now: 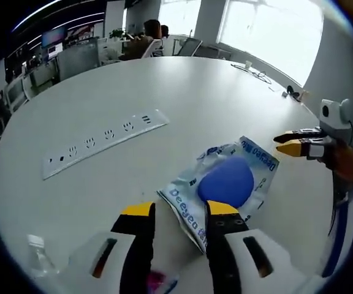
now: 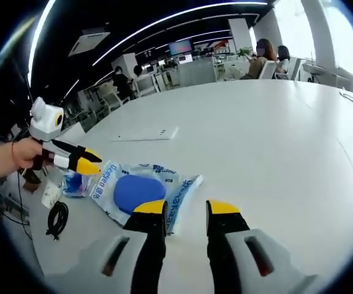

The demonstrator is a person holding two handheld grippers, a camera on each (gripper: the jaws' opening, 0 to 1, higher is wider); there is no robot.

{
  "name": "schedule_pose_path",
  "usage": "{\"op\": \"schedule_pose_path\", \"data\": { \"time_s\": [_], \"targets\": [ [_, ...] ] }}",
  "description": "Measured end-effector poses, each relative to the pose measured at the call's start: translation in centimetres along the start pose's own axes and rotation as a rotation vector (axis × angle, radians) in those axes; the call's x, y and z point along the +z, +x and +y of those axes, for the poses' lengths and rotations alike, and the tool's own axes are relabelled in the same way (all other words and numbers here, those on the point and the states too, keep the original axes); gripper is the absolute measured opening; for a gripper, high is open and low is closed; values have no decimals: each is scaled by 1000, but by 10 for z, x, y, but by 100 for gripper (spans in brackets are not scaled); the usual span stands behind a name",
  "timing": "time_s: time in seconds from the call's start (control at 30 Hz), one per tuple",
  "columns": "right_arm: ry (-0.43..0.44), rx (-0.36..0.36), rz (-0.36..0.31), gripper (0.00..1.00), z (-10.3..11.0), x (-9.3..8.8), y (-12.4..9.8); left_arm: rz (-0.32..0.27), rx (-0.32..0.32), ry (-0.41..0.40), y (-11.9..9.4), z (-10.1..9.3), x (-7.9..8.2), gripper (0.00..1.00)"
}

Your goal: Arrange the tabletop items into an orderly group along one side of the table until the central work area is clear of visible clutter.

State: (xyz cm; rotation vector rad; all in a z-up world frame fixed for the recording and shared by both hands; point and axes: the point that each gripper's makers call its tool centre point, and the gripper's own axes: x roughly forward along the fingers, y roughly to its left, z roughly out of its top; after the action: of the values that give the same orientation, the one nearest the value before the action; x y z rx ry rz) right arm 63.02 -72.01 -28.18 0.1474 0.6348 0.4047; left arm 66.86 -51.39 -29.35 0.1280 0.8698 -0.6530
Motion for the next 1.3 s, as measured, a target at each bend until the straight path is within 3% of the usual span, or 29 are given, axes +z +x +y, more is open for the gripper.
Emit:
{"op": "schedule_pose_path", "data": {
  "time_s": [0.37, 0.73, 1.3],
  "targets": [
    [-7, -5, -8, 26, 5, 6, -5, -29, 11, -1, -19, 6, 9, 36],
    [-34, -17, -20, 34, 9, 14, -11, -34, 12, -3, -31, 9, 6, 41],
    [-56, -2, -37, 40, 36, 26, -17, -69, 27, -11, -63, 14, 4, 45]
  ]
}}
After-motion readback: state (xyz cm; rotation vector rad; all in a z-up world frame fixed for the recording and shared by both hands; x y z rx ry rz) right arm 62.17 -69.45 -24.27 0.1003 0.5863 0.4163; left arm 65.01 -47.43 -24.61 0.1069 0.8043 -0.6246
